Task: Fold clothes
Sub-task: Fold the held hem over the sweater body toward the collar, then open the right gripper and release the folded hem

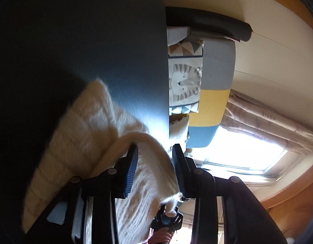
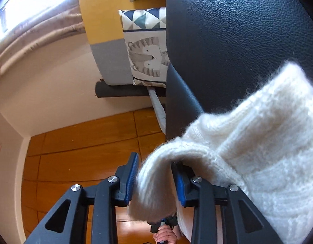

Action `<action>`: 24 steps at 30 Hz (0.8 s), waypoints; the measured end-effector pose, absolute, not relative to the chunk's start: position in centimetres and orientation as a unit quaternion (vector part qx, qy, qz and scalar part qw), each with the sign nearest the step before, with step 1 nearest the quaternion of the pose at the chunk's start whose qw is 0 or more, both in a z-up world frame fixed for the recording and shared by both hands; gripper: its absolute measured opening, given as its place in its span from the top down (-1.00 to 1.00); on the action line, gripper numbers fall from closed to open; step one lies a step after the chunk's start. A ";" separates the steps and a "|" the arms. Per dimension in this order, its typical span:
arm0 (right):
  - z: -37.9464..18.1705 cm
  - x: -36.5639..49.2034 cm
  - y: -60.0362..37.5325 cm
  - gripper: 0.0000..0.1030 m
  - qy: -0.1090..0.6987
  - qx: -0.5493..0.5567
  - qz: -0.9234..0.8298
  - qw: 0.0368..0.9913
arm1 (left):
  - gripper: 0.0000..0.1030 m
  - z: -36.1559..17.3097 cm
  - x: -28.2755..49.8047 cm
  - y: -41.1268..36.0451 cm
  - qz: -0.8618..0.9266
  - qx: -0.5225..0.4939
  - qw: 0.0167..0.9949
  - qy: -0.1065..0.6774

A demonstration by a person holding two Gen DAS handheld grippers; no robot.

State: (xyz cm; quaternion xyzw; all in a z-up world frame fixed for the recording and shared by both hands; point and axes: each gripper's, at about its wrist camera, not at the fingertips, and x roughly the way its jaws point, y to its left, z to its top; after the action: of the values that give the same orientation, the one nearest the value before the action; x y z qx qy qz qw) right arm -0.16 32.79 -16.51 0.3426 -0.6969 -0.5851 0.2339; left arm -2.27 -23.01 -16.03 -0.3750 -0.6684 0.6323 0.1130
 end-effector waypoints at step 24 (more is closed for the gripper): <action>-8.6 13.9 32.6 0.33 -0.381 0.406 -0.810 0.182 | 0.25 -11.9 9.0 -20.1 0.844 -0.426 0.101 -0.311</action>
State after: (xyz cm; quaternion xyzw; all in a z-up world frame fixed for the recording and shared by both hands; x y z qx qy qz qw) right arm 13.86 32.56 -8.56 0.4059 -0.3809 -0.8105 0.1824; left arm 8.98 -20.14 -11.92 -0.4258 -0.3113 0.8435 0.1015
